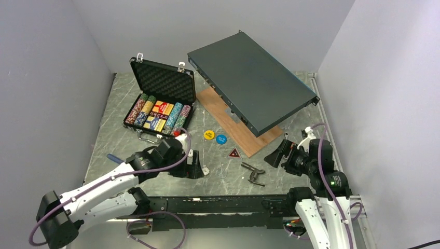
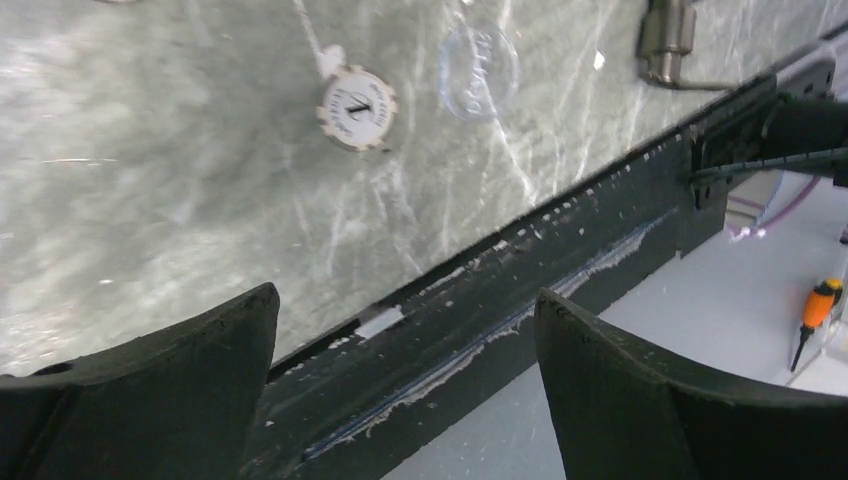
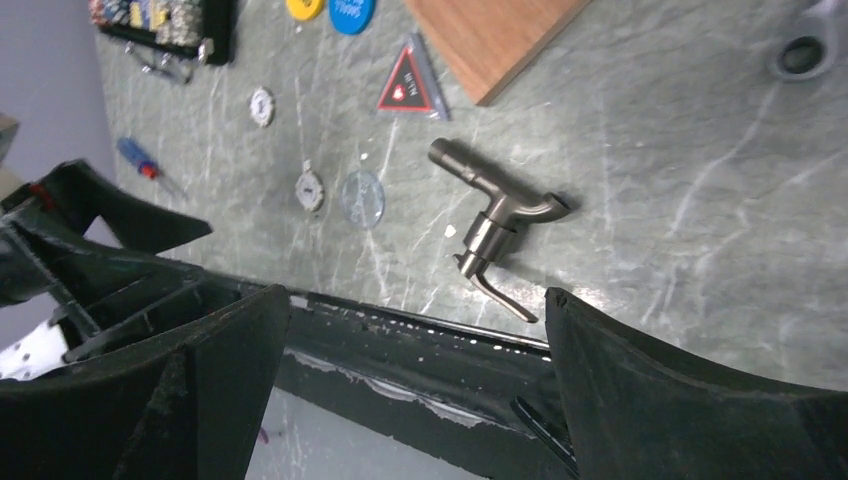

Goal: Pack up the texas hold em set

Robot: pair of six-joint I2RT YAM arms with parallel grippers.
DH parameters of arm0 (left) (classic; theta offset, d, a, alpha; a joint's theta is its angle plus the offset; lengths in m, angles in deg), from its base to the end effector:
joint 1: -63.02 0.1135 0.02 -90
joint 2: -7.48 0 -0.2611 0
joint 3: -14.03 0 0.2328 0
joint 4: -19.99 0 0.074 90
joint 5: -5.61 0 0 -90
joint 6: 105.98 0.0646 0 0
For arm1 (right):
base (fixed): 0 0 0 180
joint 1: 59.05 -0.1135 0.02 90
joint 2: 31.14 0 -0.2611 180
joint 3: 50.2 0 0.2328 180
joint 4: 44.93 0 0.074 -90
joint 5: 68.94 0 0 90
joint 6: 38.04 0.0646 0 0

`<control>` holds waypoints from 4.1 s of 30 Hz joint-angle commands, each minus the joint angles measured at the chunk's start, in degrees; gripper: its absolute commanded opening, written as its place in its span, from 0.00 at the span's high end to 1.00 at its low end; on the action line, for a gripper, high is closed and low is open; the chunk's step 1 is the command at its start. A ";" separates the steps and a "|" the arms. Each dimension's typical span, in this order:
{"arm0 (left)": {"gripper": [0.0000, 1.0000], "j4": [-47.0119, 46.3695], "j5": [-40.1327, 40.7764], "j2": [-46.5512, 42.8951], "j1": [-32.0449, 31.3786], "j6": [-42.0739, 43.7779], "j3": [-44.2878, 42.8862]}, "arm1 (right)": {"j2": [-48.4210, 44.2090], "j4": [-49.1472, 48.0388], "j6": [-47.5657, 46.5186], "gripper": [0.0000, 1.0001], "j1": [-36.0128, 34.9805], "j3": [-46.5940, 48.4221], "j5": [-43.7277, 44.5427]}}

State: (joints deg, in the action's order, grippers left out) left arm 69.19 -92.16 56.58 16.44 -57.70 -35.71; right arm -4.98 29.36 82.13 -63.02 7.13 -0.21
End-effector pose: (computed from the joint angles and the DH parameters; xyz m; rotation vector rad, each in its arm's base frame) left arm 0.1127 -0.1318 0.2100 0.1767 2.5907 -0.8104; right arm 0.0810 0.0291 0.2574 0.3485 2.3474 0.7256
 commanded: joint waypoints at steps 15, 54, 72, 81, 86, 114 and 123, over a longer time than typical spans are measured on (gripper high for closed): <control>0.01 -6.74 13.41 6.33 -12.39 -7.29 -5.49 | -5.34 -3.98 -2.85 0.00 -0.35 -7.66 -15.52; 0.01 10.30 27.65 -12.45 -12.04 -11.24 -7.53 | 39.69 -21.15 27.46 0.01 -89.52 2.48 79.06; 0.01 24.92 34.77 -23.06 -12.11 -12.52 -13.09 | 75.87 -13.75 11.22 0.69 -68.66 23.52 74.59; 0.01 27.10 34.94 -25.11 -12.08 -13.00 -12.58 | 78.16 -18.90 5.33 0.77 -62.44 19.46 73.08; 0.01 26.00 34.11 -24.67 -12.09 -12.40 -11.96 | 79.87 -20.03 4.40 0.78 -60.97 18.26 73.27; 0.01 28.77 32.32 -24.80 -12.12 -15.07 -11.71 | 87.37 -37.68 -8.15 0.78 -64.01 29.82 53.75; 0.01 27.54 31.36 -24.25 -12.06 -16.55 -9.27 | 78.14 -35.51 -4.85 0.73 -65.38 29.19 51.39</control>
State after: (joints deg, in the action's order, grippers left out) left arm 97.16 -59.59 31.58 4.33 -72.76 -46.05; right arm 80.06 -7.63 75.40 -129.05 36.03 51.89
